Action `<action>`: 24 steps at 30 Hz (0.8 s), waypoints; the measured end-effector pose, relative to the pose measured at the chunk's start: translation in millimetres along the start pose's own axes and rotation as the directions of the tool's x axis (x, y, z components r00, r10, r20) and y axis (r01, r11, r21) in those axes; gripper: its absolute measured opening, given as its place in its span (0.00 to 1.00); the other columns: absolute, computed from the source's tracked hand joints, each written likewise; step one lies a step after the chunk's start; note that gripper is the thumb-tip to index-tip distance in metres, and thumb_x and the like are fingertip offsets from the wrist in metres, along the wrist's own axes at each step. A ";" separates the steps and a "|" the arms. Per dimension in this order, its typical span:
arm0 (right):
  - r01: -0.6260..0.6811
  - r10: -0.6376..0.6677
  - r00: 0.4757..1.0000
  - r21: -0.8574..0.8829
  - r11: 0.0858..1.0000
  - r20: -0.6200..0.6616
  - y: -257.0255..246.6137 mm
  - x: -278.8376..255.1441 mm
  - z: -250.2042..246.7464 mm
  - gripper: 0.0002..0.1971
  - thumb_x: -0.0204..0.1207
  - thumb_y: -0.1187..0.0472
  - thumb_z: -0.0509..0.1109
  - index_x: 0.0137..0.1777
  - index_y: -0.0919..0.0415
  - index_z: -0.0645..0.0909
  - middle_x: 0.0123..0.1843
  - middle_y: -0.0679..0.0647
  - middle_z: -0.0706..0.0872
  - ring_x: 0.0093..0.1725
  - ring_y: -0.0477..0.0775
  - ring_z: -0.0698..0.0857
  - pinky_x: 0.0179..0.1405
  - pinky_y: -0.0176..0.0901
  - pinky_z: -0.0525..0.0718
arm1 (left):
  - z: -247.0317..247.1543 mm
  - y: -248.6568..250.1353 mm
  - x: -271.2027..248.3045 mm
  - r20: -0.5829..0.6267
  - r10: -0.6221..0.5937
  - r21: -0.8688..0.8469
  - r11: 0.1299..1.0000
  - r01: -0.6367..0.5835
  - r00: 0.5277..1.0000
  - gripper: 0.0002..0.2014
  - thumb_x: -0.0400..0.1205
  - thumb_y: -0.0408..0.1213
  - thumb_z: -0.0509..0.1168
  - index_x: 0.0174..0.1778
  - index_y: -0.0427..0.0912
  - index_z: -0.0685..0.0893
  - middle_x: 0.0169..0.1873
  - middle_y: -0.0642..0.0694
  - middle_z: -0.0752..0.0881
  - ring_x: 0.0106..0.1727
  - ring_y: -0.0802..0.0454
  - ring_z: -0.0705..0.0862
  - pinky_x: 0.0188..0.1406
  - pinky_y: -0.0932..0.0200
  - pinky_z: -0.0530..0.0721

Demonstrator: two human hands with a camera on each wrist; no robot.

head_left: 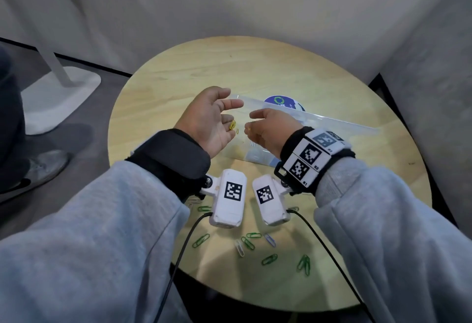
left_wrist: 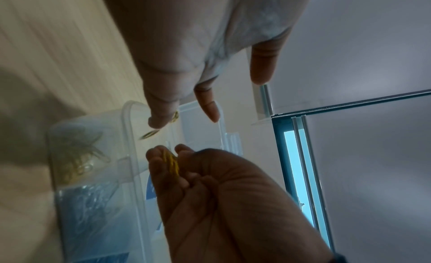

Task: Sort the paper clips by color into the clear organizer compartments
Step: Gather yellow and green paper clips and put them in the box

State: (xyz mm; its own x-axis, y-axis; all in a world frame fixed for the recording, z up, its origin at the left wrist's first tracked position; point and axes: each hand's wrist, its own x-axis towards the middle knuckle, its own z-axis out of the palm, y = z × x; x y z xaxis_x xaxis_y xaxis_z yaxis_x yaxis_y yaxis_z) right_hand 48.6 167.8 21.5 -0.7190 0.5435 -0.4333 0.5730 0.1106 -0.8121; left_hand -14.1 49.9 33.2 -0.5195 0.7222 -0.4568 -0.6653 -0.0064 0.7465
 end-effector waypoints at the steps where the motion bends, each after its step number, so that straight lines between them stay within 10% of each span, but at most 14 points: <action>1: 0.005 -0.005 1.000 0.031 0.999 -0.001 1.7 -0.5 0.0 0.24 0.73 0.71 0.64 0.70 0.64 0.73 0.55 0.58 0.78 0.67 0.66 0.81 0.67 0.57 0.81 | 2.5 0.7 -2.7 0.006 0.010 -0.010 1.000 -0.010 1.000 0.18 0.82 0.48 0.51 0.53 0.39 0.80 0.78 0.31 0.61 0.83 0.43 0.55 0.79 0.52 0.61; 8: 0.034 -0.045 0.998 0.251 0.967 0.039 2.5 -7.1 -1.9 0.23 0.78 0.77 0.57 0.73 0.67 0.70 0.54 0.57 0.79 0.60 0.57 0.81 0.68 0.46 0.79 | -6.4 8.2 -8.9 -0.010 0.042 0.033 0.999 -0.042 0.999 0.18 0.83 0.47 0.50 0.53 0.40 0.81 0.77 0.33 0.66 0.81 0.44 0.62 0.79 0.52 0.62; 13: 0.108 -0.115 0.992 0.118 0.987 0.053 7.1 -21.2 -8.6 0.16 0.76 0.78 0.58 0.56 0.62 0.79 0.48 0.53 0.82 0.56 0.52 0.82 0.64 0.45 0.82 | -22.6 10.8 -12.7 -0.161 0.092 0.393 0.919 -0.022 0.983 0.09 0.82 0.41 0.58 0.50 0.41 0.80 0.50 0.42 0.79 0.44 0.50 0.80 0.49 0.58 0.80; 18: 0.243 -0.240 0.970 -0.151 0.958 0.036 13.4 -40.3 -10.3 0.10 0.78 0.69 0.62 0.46 0.53 0.80 0.40 0.48 0.81 0.42 0.47 0.82 0.43 0.37 0.83 | -42.7 15.2 -32.0 -0.193 0.103 0.848 0.518 0.114 0.976 0.10 0.83 0.38 0.60 0.55 0.37 0.79 0.46 0.42 0.82 0.46 0.45 0.82 0.44 0.55 0.82; 21: 0.298 -0.292 0.954 -0.355 0.886 0.070 18.7 -49.6 -3.6 0.11 0.76 0.66 0.63 0.41 0.47 0.79 0.36 0.45 0.79 0.36 0.46 0.80 0.38 0.35 0.79 | -55.9 11.2 -45.1 -0.236 0.102 0.942 0.270 0.202 0.966 0.12 0.79 0.38 0.63 0.52 0.33 0.83 0.50 0.36 0.87 0.52 0.39 0.87 0.57 0.47 0.85; 24: 0.290 -0.234 0.957 -0.561 0.775 0.172 25.5 -57.7 6.5 0.08 0.75 0.63 0.64 0.45 0.49 0.81 0.40 0.46 0.80 0.37 0.47 0.78 0.40 0.36 0.76 | -61.4 2.4 -53.4 -0.273 0.057 0.961 0.058 0.270 0.960 0.11 0.77 0.36 0.65 0.53 0.36 0.84 0.44 0.40 0.88 0.48 0.42 0.87 0.48 0.55 0.82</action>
State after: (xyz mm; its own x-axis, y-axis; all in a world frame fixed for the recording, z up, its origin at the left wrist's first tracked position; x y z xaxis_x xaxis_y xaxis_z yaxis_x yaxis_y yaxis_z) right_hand 102.0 133.9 23.2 -0.8897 0.3514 -0.2917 0.4562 0.7105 -0.5358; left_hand -20.9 -31.2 29.7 -0.6829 0.5045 -0.5283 0.3365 0.8592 0.3855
